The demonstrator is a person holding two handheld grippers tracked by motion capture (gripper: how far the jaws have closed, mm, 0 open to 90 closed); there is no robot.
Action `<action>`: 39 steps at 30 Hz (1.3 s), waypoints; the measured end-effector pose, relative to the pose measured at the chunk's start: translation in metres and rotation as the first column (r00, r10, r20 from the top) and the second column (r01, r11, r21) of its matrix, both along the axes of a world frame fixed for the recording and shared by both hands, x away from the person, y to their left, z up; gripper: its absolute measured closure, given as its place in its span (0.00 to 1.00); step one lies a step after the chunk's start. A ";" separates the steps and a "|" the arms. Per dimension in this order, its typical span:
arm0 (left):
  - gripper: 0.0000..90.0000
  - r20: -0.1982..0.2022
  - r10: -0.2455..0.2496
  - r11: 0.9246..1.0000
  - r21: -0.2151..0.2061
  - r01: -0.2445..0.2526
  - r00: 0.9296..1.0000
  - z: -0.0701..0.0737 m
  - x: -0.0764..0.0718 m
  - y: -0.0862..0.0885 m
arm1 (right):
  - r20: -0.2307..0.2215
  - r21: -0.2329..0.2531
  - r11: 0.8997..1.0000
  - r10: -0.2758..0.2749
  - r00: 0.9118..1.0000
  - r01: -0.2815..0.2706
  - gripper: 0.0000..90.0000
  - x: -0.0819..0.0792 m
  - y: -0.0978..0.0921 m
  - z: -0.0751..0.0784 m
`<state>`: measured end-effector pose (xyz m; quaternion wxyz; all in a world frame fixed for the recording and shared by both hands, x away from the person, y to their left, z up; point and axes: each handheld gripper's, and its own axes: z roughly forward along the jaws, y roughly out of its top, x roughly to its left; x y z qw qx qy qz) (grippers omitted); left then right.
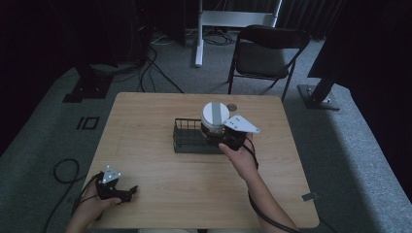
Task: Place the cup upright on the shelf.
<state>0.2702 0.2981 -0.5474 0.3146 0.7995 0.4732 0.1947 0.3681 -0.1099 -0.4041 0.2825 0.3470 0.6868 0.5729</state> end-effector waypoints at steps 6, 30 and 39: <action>0.02 0.000 0.000 1.000 -0.001 0.000 1.000 0.000 0.000 0.000 | -0.019 -0.026 0.996 -0.082 0.996 0.082 0.21 0.016 0.013 -0.001; 0.02 0.001 -0.001 1.000 -0.002 0.001 1.000 0.000 0.000 0.000 | -0.106 -0.099 0.966 -0.250 0.963 0.240 0.21 0.039 0.049 -0.043; 0.02 0.000 -0.001 1.000 -0.001 0.001 1.000 0.000 0.000 0.000 | -0.139 -0.118 0.958 -0.277 0.951 0.262 0.21 0.046 0.055 -0.058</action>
